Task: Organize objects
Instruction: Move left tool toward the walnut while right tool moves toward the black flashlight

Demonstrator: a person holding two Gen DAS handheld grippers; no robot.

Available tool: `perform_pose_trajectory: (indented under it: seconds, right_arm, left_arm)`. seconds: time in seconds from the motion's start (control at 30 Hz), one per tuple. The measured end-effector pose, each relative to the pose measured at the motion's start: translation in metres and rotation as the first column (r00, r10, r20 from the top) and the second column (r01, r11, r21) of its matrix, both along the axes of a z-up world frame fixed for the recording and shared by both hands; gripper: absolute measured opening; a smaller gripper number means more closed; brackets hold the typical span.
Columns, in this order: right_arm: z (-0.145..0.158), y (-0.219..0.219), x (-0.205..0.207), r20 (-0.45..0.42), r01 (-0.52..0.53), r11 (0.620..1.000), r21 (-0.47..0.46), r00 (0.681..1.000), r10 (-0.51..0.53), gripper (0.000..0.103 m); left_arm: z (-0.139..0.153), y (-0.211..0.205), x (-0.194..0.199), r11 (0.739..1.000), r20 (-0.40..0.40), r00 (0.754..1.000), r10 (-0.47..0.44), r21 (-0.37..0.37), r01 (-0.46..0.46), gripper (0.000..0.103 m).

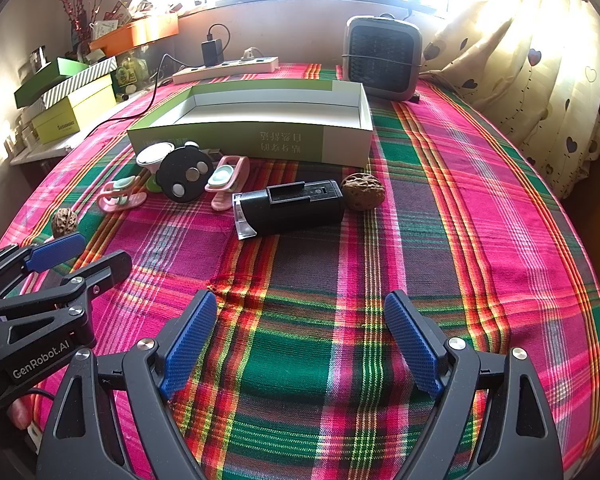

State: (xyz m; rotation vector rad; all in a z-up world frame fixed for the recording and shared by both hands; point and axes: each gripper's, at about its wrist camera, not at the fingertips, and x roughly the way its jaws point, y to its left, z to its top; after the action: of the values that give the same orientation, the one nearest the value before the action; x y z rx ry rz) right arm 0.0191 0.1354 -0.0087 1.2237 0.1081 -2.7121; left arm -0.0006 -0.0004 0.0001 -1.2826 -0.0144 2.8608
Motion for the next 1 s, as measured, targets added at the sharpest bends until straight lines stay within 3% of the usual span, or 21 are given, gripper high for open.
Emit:
perform_pose_trajectory:
  seconds: [0.47,0.7,0.9,1.0]
  right_arm:
    - [0.000,0.000,-0.001,0.000,-0.001,1.000,-0.001,1.000,0.001,0.086]
    - [0.000,-0.001,0.000,0.014,-0.022,1.000,0.000,1.000,0.022,0.086]
    - [0.000,-0.001,-0.001,0.023,-0.018,1.000,-0.002,1.000,0.018,0.086]
    - [0.000,0.002,-0.004,0.029,-0.006,0.999,-0.049,1.000,0.007,0.086]
  left_arm:
    - [-0.002,0.000,-0.001,1.000,0.019,1.000,0.002,-0.007,-0.001,0.059]
    - [0.002,-0.007,0.004,0.999,0.047,0.998,-0.040,0.019,0.039,0.059]
    - [0.024,-0.016,0.018,0.998,-0.039,0.997,-0.060,0.010,0.061,0.059]
    - [0.031,-0.030,0.021,0.998,-0.050,0.997,-0.051,0.034,0.053,0.059]
